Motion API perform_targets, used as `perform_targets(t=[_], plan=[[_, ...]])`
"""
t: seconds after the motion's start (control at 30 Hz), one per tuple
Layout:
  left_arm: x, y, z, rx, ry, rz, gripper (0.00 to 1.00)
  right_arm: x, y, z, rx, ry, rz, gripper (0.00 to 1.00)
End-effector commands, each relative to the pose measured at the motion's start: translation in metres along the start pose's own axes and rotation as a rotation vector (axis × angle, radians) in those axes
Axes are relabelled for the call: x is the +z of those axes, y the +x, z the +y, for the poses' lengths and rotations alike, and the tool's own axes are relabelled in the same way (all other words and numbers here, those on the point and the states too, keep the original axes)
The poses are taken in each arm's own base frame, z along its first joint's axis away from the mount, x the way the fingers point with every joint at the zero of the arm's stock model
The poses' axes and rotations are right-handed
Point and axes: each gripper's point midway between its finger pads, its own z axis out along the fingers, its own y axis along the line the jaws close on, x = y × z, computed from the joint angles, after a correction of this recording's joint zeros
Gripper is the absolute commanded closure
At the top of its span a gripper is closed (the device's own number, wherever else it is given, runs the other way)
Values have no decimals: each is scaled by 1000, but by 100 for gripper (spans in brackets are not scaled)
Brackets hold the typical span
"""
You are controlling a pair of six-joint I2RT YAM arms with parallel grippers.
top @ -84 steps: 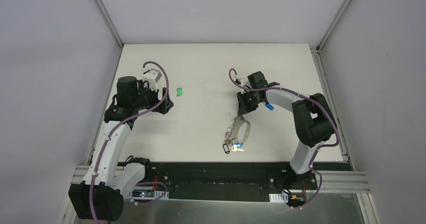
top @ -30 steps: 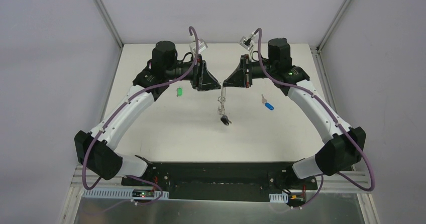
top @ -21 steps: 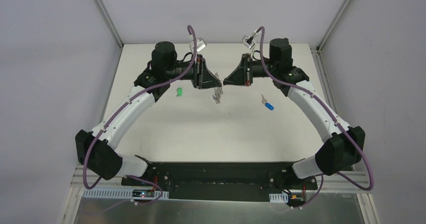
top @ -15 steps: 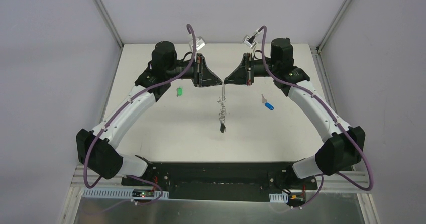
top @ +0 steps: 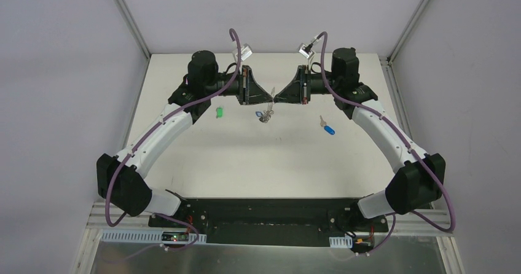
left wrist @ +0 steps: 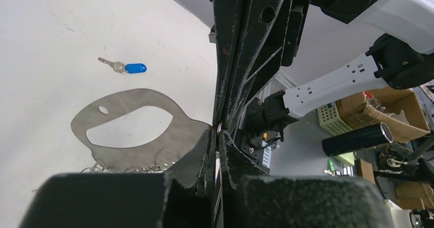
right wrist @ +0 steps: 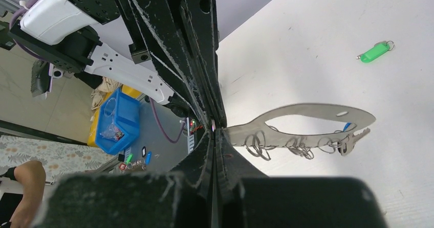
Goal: Put the keys on the keyring
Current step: Adjust the keyring.
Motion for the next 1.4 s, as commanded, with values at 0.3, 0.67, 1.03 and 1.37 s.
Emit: perform_targets(t=[0.3, 0.67, 1.03, 1.37], plan=[[-3, -1, -16, 10, 60, -14, 83, -10, -17, 18, -68, -42, -52, 100], [-1, -6, -18, 1, 72, -31, 87, -10, -16, 16, -51, -54, -61, 100], [0, -12, -18, 0, 75, -39, 87, -10, -12, 16, -46, -72, -52, 100], [4, -14, -13, -10, 63, -44, 91, -8, -8, 14, -25, -90, -52, 100]])
